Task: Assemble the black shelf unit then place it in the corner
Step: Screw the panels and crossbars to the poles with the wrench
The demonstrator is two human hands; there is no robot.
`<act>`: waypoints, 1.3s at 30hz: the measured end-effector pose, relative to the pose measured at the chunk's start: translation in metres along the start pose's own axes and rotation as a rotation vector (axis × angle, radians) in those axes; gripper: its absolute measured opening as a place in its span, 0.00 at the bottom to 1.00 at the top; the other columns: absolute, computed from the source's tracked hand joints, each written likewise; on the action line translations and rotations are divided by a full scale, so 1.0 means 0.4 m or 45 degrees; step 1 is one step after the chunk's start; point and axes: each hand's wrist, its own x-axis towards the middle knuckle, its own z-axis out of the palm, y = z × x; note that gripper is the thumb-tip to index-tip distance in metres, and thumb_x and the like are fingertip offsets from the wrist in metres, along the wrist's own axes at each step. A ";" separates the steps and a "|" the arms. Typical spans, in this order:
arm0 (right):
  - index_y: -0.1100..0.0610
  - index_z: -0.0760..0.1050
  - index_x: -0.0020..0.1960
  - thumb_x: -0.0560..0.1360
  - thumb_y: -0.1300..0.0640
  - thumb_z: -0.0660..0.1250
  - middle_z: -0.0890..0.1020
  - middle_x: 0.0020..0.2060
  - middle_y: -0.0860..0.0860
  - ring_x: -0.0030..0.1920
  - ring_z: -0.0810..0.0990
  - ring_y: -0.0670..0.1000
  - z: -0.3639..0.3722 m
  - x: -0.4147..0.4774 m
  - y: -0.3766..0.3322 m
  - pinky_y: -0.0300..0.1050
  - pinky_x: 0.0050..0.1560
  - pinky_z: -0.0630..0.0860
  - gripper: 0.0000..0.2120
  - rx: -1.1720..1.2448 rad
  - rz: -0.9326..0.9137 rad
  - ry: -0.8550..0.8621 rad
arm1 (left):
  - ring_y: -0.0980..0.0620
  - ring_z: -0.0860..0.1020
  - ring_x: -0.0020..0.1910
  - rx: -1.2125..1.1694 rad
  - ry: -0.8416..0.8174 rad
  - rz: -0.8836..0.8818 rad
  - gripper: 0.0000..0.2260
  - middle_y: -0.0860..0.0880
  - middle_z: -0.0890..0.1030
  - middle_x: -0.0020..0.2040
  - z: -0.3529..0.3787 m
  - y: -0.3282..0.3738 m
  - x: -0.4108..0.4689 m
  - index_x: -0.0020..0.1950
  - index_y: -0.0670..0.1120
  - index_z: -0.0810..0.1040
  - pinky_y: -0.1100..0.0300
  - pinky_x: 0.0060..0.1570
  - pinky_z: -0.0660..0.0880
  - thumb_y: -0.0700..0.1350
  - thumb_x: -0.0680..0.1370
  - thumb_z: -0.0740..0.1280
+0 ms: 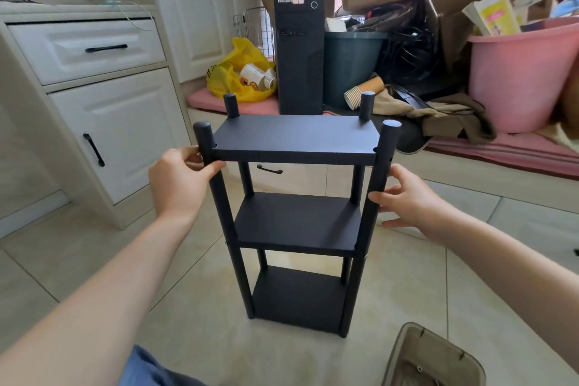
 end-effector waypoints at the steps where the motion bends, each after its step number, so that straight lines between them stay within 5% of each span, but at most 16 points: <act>1: 0.48 0.69 0.60 0.79 0.58 0.68 0.83 0.48 0.52 0.47 0.84 0.50 -0.002 -0.009 -0.004 0.48 0.42 0.82 0.13 -0.012 0.004 -0.027 | 0.51 0.80 0.42 -0.029 0.018 -0.062 0.14 0.51 0.81 0.40 0.003 0.000 -0.002 0.52 0.43 0.85 0.66 0.40 0.70 0.49 0.72 0.80; 7: 0.53 0.72 0.62 0.78 0.63 0.69 0.83 0.50 0.56 0.47 0.85 0.54 -0.013 -0.070 -0.032 0.42 0.42 0.82 0.15 -0.115 -0.014 -0.167 | 0.52 0.81 0.46 -0.165 0.025 -0.240 0.12 0.52 0.83 0.43 0.009 -0.003 -0.009 0.54 0.44 0.86 0.68 0.42 0.70 0.47 0.74 0.77; 11: 0.57 0.75 0.58 0.77 0.65 0.69 0.84 0.50 0.58 0.49 0.86 0.56 -0.016 -0.105 -0.032 0.49 0.51 0.83 0.11 -0.100 -0.031 -0.207 | 0.59 0.81 0.51 -0.344 -0.167 -0.251 0.17 0.57 0.84 0.50 0.037 0.004 -0.018 0.63 0.49 0.83 0.71 0.47 0.69 0.51 0.75 0.76; 15: 0.57 0.76 0.51 0.76 0.61 0.71 0.86 0.46 0.56 0.46 0.87 0.55 -0.001 -0.140 -0.027 0.47 0.49 0.84 0.06 -0.026 -0.046 -0.200 | 0.54 0.72 0.72 -0.452 -0.567 -0.244 0.31 0.54 0.75 0.72 0.072 0.002 -0.015 0.78 0.50 0.69 0.55 0.72 0.68 0.52 0.76 0.75; 17: 0.58 0.77 0.51 0.76 0.60 0.71 0.87 0.45 0.54 0.45 0.87 0.53 0.008 -0.156 -0.021 0.45 0.47 0.84 0.06 0.055 -0.058 -0.213 | 0.52 0.68 0.76 -0.480 -0.663 -0.303 0.36 0.53 0.71 0.76 0.087 0.013 -0.016 0.81 0.51 0.63 0.47 0.75 0.65 0.53 0.76 0.75; 22: 0.57 0.80 0.53 0.78 0.59 0.69 0.87 0.45 0.51 0.47 0.87 0.50 -0.002 -0.170 -0.020 0.41 0.48 0.83 0.04 0.084 -0.078 -0.327 | 0.46 0.71 0.72 -0.738 -0.548 -0.504 0.27 0.50 0.73 0.73 0.127 0.079 -0.030 0.77 0.46 0.69 0.48 0.71 0.69 0.48 0.79 0.72; 26: 0.58 0.81 0.52 0.77 0.59 0.69 0.87 0.45 0.52 0.47 0.86 0.49 -0.062 -0.141 -0.005 0.46 0.50 0.83 0.05 0.058 -0.021 -0.201 | 0.47 0.80 0.62 -1.014 -0.639 -0.692 0.07 0.51 0.82 0.61 0.151 0.146 -0.074 0.60 0.48 0.79 0.53 0.60 0.76 0.45 0.83 0.66; 32: 0.57 0.77 0.58 0.80 0.56 0.66 0.84 0.49 0.54 0.48 0.84 0.51 -0.122 -0.060 0.036 0.46 0.46 0.83 0.08 0.082 0.072 0.220 | 0.44 0.86 0.50 -1.484 -0.817 -0.987 0.09 0.43 0.86 0.51 0.163 0.244 -0.149 0.61 0.43 0.76 0.51 0.50 0.83 0.44 0.83 0.65; 39: 0.48 0.65 0.74 0.82 0.55 0.62 0.77 0.59 0.47 0.58 0.78 0.51 -0.101 -0.007 0.036 0.45 0.52 0.77 0.21 -0.022 -0.064 0.131 | 0.39 0.86 0.51 -1.451 -1.022 -0.900 0.07 0.35 0.84 0.55 0.174 0.283 -0.194 0.59 0.38 0.76 0.50 0.43 0.84 0.39 0.83 0.64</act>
